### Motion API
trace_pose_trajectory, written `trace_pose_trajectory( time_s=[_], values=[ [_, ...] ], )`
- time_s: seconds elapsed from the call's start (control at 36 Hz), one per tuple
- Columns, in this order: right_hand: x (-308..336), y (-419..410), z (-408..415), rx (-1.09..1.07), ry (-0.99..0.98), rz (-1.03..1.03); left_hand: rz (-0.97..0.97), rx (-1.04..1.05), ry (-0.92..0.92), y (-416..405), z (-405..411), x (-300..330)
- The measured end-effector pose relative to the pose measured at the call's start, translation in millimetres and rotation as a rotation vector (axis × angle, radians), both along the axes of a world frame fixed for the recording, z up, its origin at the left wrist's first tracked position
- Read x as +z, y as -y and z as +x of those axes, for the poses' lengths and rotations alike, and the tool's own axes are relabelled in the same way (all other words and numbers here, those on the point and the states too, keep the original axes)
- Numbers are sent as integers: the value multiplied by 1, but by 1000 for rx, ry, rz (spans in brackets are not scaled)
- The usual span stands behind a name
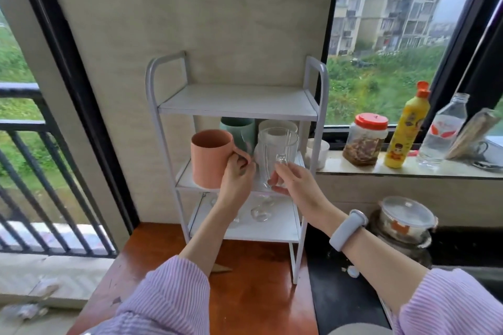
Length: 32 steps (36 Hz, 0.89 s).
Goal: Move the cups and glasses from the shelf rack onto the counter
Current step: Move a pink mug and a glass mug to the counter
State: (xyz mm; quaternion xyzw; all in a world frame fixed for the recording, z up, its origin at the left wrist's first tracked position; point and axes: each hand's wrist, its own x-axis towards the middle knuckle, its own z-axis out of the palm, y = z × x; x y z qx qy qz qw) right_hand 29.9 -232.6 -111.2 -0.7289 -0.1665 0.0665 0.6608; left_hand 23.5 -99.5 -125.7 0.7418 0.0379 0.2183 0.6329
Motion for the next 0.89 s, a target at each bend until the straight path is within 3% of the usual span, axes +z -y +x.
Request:
trace_pose_trajectory(
  time_s=[0.11, 0.39, 0.64, 0.89],
  values=[
    [10, 0, 4, 28, -177, 159, -12, 137, 57, -3, -7, -5],
    [9, -4, -4, -34, -224, 154, -134, 319, 74, -18, -35, -1],
    [-6, 4, -31, -49, -51, 80, 54, 342, 144, -21, -59, -15],
    [-39, 32, -83, -125, 166, 87, 117, 248, 210, 1, -110, -33]
  ],
)
